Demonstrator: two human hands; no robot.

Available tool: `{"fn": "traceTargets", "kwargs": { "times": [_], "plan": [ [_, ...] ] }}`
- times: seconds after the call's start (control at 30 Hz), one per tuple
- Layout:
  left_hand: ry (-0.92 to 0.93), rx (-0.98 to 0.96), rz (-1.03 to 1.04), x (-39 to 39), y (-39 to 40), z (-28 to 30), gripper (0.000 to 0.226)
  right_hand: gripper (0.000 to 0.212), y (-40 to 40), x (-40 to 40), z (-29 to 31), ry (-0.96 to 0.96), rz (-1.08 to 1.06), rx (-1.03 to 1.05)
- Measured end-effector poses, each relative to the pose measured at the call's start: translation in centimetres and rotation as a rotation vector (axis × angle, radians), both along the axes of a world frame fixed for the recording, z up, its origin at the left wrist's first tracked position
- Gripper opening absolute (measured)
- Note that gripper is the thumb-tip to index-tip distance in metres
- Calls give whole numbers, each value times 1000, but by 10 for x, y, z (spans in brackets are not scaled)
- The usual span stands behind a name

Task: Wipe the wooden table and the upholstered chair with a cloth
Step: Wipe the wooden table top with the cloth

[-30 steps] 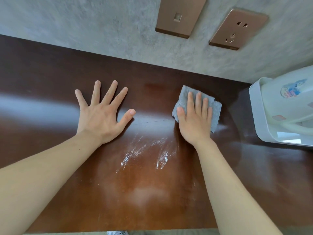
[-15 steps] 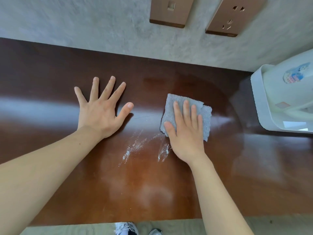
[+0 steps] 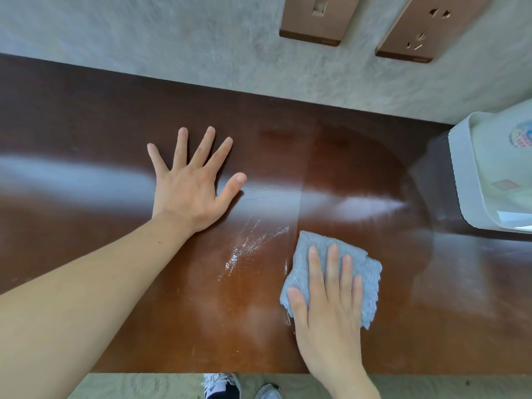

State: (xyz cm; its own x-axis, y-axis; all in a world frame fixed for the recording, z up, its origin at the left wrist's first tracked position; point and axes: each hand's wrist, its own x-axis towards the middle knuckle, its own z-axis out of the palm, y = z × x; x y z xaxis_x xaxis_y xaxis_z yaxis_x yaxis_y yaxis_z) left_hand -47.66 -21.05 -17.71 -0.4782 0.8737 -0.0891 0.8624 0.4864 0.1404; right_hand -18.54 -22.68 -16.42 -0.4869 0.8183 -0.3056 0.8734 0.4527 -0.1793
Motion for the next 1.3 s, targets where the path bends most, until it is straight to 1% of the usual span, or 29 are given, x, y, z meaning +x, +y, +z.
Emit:
{"fn": "traceTargets", "kwargs": {
  "times": [0.23, 0.4, 0.57, 0.63, 0.8, 0.93, 1.07, 1.17, 1.3],
  "plan": [
    [-2, 0, -5, 0, 0, 0, 79, 67, 96, -70, -6, 23, 126, 76],
    [4, -9, -5, 1, 0, 0, 80, 67, 168, -120, -9, 21, 170, 9],
    [3, -5, -5, 0, 1, 0, 79, 66, 185, -152, -10, 69, 118, -1],
    [2, 0, -5, 0, 1, 0, 79, 68, 186, -151, -10, 78, 137, 0],
    [-4, 10, -2, 1, 1, 0, 78, 70, 166, -129, -6, 89, 268, -44],
    [-6, 12, 4, 1, 0, 2, 78, 66, 106, -113, -1, 182, 273, -143],
    [-9, 6, 8, 0, 0, 3, 79, 57, 43, -81, 5, 206, 295, -150],
    [-14, 3, 7, 0, 0, 2, 78, 57, 7, -58, 9, 177, 234, -148],
    [-4, 0, 7, -1, 1, 1, 73, 63, -12, -60, 5, 54, 191, -45]
  ]
}}
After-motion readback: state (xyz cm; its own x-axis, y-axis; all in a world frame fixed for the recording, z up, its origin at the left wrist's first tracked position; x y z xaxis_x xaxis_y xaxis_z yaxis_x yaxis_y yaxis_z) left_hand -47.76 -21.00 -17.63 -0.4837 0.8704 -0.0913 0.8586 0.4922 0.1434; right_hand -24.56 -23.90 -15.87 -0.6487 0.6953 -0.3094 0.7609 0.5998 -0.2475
